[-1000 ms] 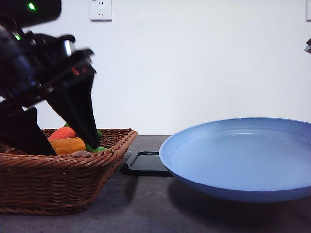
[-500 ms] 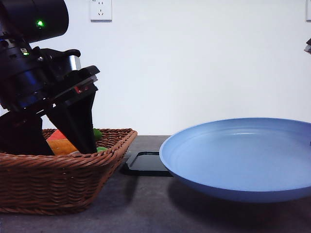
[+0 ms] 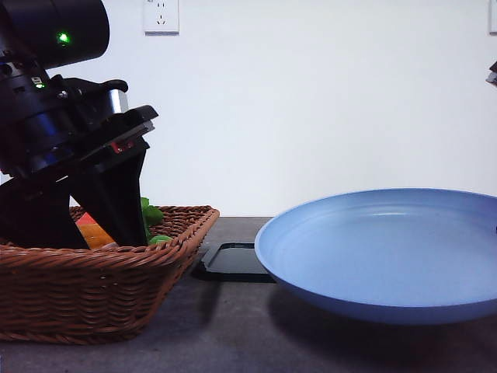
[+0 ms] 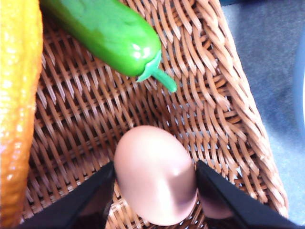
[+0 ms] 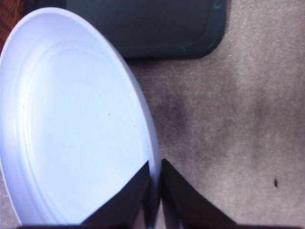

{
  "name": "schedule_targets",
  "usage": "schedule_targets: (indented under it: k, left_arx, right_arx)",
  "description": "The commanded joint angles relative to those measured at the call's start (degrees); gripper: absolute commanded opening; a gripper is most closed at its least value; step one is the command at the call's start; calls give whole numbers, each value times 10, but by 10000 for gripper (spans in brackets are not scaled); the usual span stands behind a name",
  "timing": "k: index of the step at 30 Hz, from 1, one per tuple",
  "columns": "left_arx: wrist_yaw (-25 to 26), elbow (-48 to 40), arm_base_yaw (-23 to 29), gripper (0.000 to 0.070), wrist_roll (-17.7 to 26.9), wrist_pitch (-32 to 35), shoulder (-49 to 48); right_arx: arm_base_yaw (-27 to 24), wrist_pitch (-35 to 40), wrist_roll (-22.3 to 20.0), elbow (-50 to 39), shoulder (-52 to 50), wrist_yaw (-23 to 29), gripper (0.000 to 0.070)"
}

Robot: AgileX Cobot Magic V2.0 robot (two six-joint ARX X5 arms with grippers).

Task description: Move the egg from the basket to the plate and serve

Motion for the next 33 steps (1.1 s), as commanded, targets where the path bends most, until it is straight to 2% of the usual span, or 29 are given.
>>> schedule_targets:
  k: [1,5,10,15,23,25,28,31,33]
  left_arx:
    - [-2,9,-5,257,0,-2,9]
    - [-1,9,-5,247,2,-2,9]
    - [-1,9,-5,188,2,-2,9]
    - [-1,12,-5,187,7,-7,9]
    - [3,82,-5,187,31,-93,8]
    - [16,109,-5,187,32,-111,8]
    - [66,148,-5,187,32,-122,8]
    - [125,179,-12,187,32,-107,8]
    - [146,190,-25,187,32,-76,8]
  right_arx:
    - [1,6,-6,3,2,-2,0]
    - [1,6,-6,3,2,-2,0]
    - [1,6,-6,3,2,-2,0]
    - [1,5,-6,3,2,-2,0]
    - [1,5,-6,3,2,-2,0]
    - [1,4,-6,3,2,-2,0]
    - [1,1,-6,3,2,-2,0]
    - [2,-1,-6,3,2,-6,0]
    - [3,-2,-6,3,3,-15,0]
